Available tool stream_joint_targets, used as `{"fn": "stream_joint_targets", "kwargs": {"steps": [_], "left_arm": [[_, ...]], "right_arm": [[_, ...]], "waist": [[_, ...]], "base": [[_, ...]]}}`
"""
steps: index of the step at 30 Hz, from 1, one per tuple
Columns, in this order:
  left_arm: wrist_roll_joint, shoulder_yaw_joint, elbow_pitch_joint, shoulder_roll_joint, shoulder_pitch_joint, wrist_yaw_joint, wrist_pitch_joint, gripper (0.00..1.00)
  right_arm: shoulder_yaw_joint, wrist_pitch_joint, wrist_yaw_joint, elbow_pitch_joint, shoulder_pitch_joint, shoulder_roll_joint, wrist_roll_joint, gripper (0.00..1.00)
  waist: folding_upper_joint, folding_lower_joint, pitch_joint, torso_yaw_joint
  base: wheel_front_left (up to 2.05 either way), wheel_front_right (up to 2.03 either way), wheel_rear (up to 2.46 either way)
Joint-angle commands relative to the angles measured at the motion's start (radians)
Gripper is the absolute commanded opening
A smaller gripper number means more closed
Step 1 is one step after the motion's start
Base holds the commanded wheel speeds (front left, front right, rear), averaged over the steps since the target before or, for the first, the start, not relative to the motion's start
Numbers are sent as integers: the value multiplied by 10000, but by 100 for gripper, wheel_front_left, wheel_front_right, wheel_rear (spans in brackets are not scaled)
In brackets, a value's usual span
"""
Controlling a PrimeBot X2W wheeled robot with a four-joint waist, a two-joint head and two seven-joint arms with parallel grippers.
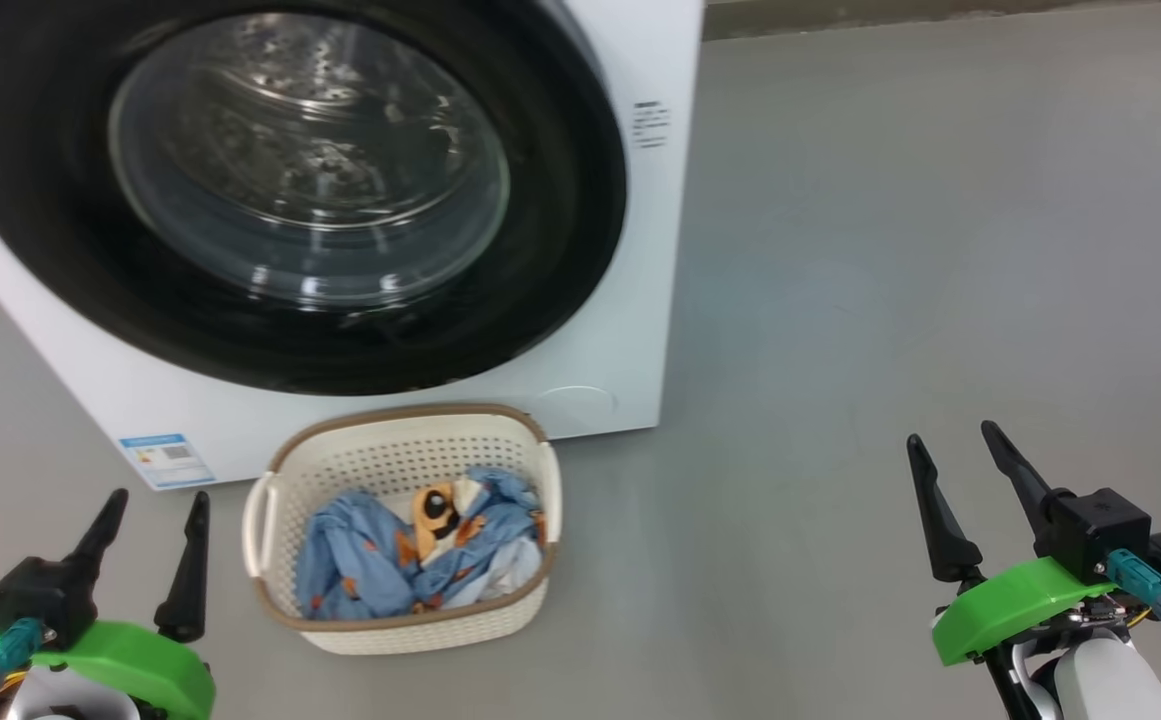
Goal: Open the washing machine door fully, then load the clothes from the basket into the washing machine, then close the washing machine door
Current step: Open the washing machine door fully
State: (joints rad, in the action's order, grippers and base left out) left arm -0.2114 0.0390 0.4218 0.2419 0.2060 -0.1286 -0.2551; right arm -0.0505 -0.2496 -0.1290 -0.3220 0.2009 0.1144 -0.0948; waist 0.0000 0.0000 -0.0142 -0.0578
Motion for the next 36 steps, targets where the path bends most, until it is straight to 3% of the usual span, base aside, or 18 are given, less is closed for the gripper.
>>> {"fn": "stream_joint_targets", "kwargs": {"steps": [1, 10, 36], "left_arm": [[86, -434, -261, 320, 453, 22, -67, 100], [243, -359, -849, 316, 183, -11, -67, 100], [22, -181, -1418, 366, 4, -20, -67, 100]], "right_arm": [[198, -122, -17, 295, 66, -44, 152, 100], [201, -122, -17, 422, 109, -139, 103, 100], [-43, -122, -17, 349, 491, -253, -52, 100]], "waist": [[0, 0, -21, -6], [0, 0, -178, -32], [0, 0, -393, 151]], "base": [[88, 88, -175], [48, 48, -97], [0, 0, -1]]}}
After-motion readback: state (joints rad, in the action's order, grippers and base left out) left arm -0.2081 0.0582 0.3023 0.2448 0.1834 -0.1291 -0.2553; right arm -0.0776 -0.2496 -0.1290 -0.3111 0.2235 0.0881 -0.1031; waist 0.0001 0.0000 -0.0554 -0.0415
